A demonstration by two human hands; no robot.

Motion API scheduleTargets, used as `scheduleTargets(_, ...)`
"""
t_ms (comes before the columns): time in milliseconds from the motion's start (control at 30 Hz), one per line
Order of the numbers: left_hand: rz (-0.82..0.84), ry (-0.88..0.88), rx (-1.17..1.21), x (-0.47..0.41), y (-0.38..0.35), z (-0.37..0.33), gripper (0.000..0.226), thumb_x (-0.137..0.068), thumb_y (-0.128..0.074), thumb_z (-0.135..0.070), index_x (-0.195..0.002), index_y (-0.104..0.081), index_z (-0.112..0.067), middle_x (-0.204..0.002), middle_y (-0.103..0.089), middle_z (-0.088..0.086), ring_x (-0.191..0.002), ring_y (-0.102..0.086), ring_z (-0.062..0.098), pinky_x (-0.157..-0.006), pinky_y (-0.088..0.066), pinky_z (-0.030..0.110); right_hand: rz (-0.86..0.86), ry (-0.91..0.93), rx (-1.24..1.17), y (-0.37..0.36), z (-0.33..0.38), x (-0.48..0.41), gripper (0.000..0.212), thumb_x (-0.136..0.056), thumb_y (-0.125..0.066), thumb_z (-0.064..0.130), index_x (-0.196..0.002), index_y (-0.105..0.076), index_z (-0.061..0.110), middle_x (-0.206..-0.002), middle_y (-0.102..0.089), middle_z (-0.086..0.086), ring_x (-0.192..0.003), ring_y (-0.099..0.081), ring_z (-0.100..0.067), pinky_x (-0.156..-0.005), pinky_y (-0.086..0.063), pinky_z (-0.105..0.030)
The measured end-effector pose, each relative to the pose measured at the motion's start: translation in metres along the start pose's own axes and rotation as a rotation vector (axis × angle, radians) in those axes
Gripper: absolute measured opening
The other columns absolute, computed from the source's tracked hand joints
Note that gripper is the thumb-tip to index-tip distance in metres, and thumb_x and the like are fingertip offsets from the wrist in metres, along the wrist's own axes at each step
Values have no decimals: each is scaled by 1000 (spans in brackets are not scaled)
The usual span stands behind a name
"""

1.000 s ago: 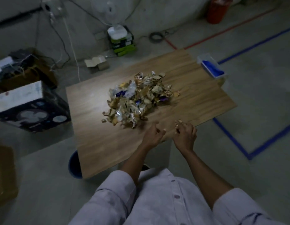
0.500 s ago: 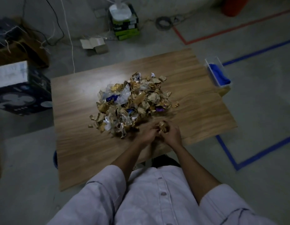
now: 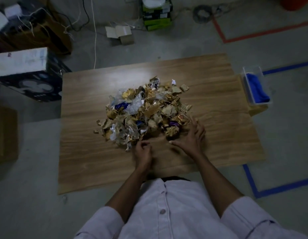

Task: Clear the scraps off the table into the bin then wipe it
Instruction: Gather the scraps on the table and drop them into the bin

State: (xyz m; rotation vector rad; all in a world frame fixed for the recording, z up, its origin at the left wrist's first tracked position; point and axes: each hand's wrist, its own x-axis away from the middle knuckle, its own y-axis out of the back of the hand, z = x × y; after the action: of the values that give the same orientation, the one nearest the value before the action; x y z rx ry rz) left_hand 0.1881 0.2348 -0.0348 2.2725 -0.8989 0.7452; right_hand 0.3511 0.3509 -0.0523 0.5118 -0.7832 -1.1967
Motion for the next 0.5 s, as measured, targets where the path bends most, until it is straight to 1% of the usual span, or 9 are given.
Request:
scheduleTargets(33,-166,-2,3,2,0,2,30,-92,-72,-22,-116,-58,-11,-115,-66,15,-109,-62,36,-89,-49,41,36,-6,10,-1,-2,-6,142,-44,-95,59,-155,-9,41,-165,4,-13,-151,-1,-28,-117,-14,-43)
scheduleTargets(100,-444,-15,-17,-2,6,-6,87,-73,-83,-57,-137,-45,-11,-137,-49,19,-131,-45,35,-110,-34,47,97,-5,22,-3,2,-18,149,-40,-93,66,-155,-1,48,-165,12,-13,-153,5,-32,-121,-12,-51)
scheduleTargets(133,-533,-22,-29,-8,11,-10,111,-60,-82,-73,-144,-38,-15,-142,-40,19,-135,-37,35,-115,-28,51,120,4,17,-5,6,-25,150,-38,-92,69,-154,2,51,-165,15,-13,-153,7,-33,-122,-12,-54)
scheduleTargets(167,-571,-53,-28,-17,16,-14,127,-49,-78,-84,-149,-33,-21,-144,-34,18,-136,-34,36,-116,-28,54,138,25,14,-7,11,-31,151,-37,-91,72,-152,5,55,-165,19,-12,-153,10,-34,-123,-11,-56)
scheduleTargets(200,-560,-94,-22,-27,20,-14,135,-42,-76,-89,-152,-27,-27,-146,-29,17,-136,-33,36,-115,-30,56,164,49,22,-10,17,-36,151,-35,-89,74,-151,7,59,-165,21,-11,-153,12,-35,-122,-9,-58)
scheduleTargets(300,-354,-153,-24,-43,23,-16,141,-41,-78,-88,-156,-12,-41,-155,-15,16,-143,-23,39,-117,-30,56,222,140,89,-20,31,-46,148,-36,-87,77,-150,5,61,-164,24,-5,-153,10,-37,-120,-14,-63)
scheduleTargets(367,-230,-167,-68,-46,19,-16,139,-44,-77,-87,-157,-11,-41,-157,-13,15,-147,-17,36,-119,-25,53,260,177,172,-28,36,-49,141,-40,-87,77,-152,-3,59,-165,19,-7,-153,7,-37,-121,-13,-61)
scheduleTargets(433,-240,-182,-79,-39,11,-17,131,-49,-77,-85,-156,-15,-42,-157,-14,14,-147,-14,31,-118,-22,52,272,228,241,-36,38,-49,132,-44,-83,79,-153,-13,55,-167,12,-6,-153,2,-35,-120,-13,-59)
scheduleTargets(500,-414,-215,-138,-29,6,-16,126,-54,-69,-91,-157,-19,-38,-155,-18,16,-143,-22,34,-116,-26,55,257,261,278,-42,35,-48,125,-46,-80,83,-152,-21,52,-167,6,-4,-153,-3,-35,-118,-16,-59)
